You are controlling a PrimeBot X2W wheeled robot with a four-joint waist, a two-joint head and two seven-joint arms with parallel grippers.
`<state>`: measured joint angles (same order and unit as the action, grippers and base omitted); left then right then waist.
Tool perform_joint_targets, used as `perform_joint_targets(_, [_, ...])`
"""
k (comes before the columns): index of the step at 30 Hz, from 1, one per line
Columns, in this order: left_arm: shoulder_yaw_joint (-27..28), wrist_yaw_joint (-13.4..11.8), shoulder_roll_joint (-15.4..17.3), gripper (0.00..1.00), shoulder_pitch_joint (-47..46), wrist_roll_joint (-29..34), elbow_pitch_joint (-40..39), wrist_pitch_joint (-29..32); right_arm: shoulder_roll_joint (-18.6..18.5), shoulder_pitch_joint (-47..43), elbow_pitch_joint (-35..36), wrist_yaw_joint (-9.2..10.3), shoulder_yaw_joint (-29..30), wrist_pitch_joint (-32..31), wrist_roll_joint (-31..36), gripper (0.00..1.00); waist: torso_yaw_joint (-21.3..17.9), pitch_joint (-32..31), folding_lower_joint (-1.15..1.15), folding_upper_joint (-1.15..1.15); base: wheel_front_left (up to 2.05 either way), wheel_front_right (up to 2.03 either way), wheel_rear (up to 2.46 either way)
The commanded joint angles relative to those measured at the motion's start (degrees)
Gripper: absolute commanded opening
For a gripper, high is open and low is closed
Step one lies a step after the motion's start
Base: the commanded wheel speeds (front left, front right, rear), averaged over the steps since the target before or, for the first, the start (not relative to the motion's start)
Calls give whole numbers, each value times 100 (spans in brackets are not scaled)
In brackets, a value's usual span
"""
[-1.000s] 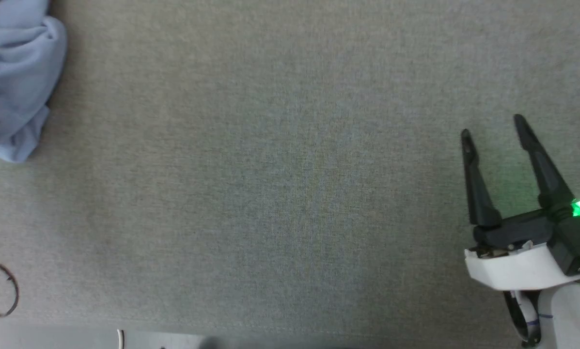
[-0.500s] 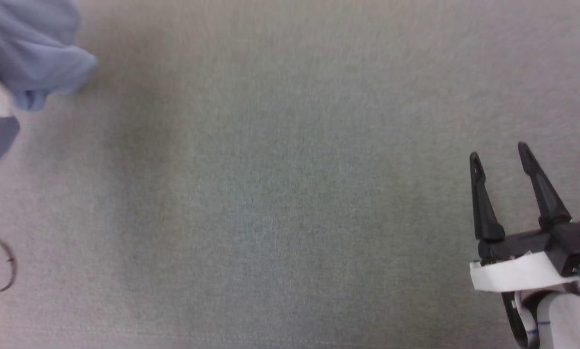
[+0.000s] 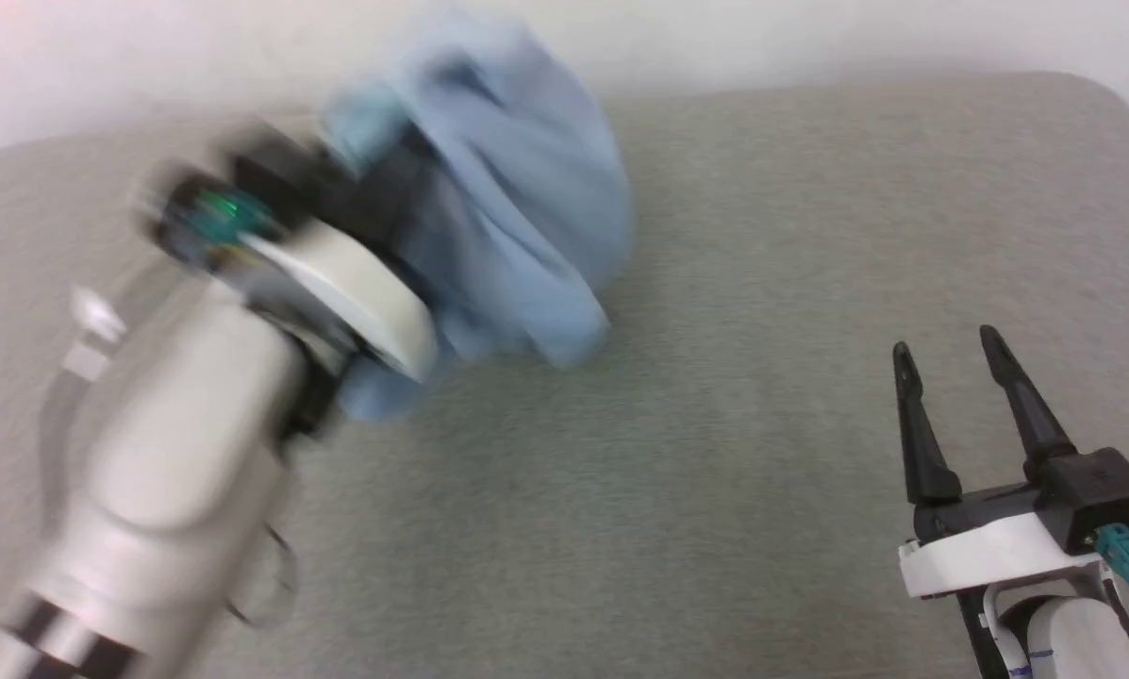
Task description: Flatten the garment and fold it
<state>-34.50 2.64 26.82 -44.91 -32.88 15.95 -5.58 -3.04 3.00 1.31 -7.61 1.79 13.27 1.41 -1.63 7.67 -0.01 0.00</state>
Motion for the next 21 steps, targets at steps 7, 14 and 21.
perform_joint_targets(7, [-881,-246,-991,0,975,182,407,-92,15,-32,-137,12,-100,-71,-156,100,-1044,92,1,0,0,0,0])
perform_joint_targets(14, [-1604,-118,-1605,100,1404,300,1376,92,15,-75,-388,12,-156,-80,-247,100,-1186,176,1,0,0,0,0])
perform_joint_targets(21, [-1488,-194,-1638,100,1399,305,1301,-454,16,-156,-557,12,-146,-80,-243,100,-866,-72,1,0,0,0,0])
